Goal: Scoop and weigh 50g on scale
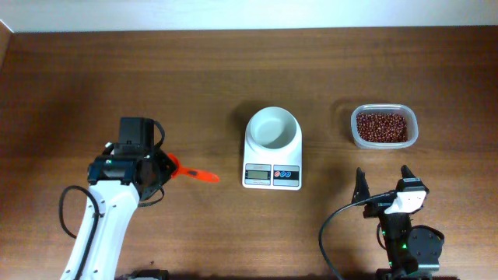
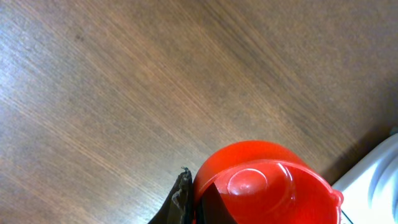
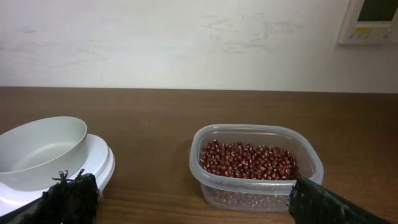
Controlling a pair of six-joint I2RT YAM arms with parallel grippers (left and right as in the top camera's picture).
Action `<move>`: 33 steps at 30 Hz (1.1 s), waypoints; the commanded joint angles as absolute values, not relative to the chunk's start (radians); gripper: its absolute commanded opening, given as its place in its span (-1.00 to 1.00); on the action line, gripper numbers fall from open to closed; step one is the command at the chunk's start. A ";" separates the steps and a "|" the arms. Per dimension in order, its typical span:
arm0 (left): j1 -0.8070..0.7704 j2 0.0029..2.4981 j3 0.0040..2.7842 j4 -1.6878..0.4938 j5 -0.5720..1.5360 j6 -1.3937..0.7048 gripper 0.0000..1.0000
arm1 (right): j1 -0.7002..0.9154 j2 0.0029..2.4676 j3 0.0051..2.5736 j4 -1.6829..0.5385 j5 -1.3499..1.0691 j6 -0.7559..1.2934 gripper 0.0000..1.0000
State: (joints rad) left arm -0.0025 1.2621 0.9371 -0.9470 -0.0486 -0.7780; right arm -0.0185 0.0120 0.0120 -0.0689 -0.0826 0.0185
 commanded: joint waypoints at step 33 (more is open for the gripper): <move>-0.004 1.251 0.935 -0.988 0.038 -0.766 -1.00 | -0.012 0.006 0.006 -0.072 -0.078 0.014 0.98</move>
State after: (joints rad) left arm -0.0025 1.2621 0.9371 -0.9997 0.0280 -0.7780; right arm -0.0185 0.0120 0.0120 -0.0685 -0.0826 0.0185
